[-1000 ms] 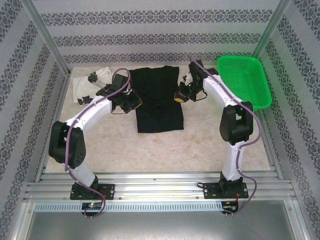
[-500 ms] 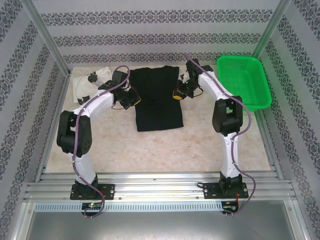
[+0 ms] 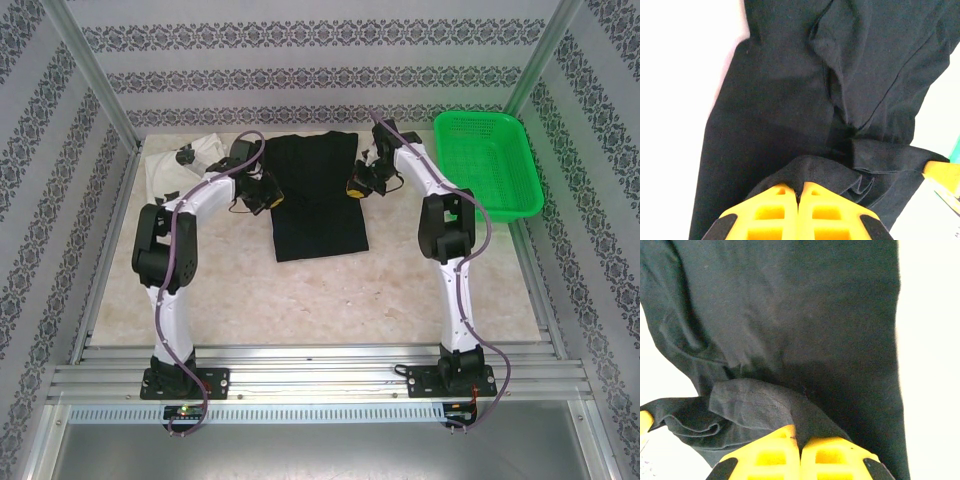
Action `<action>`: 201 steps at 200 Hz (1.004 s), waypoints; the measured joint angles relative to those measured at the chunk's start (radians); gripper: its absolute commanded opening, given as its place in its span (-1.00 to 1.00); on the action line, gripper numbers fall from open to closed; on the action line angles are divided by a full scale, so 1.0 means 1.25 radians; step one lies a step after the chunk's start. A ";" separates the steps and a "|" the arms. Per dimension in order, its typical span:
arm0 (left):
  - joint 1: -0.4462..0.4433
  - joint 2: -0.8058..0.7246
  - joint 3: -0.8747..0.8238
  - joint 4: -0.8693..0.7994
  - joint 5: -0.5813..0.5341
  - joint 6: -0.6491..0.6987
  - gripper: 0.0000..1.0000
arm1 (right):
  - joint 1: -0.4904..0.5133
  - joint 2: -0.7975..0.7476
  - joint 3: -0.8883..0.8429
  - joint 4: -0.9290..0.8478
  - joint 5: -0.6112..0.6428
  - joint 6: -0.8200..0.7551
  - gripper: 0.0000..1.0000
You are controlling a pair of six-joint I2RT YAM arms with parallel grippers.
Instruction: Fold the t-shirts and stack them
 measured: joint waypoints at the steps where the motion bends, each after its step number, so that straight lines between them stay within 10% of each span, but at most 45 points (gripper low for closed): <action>1: 0.000 0.001 0.001 0.001 0.001 0.000 -0.86 | 0.000 0.001 0.000 0.001 -0.001 0.001 -0.78; 66: 0.016 0.029 0.066 0.022 0.018 -0.022 0.01 | -0.026 0.057 0.013 0.146 -0.087 0.136 -0.30; 136: 0.041 -0.016 0.111 0.033 0.007 -0.010 0.36 | -0.070 -0.016 -0.021 0.234 -0.113 0.167 -0.14; 201: -0.005 -0.316 -0.117 -0.047 -0.043 0.079 0.52 | -0.079 -0.363 -0.419 0.249 -0.100 0.042 0.16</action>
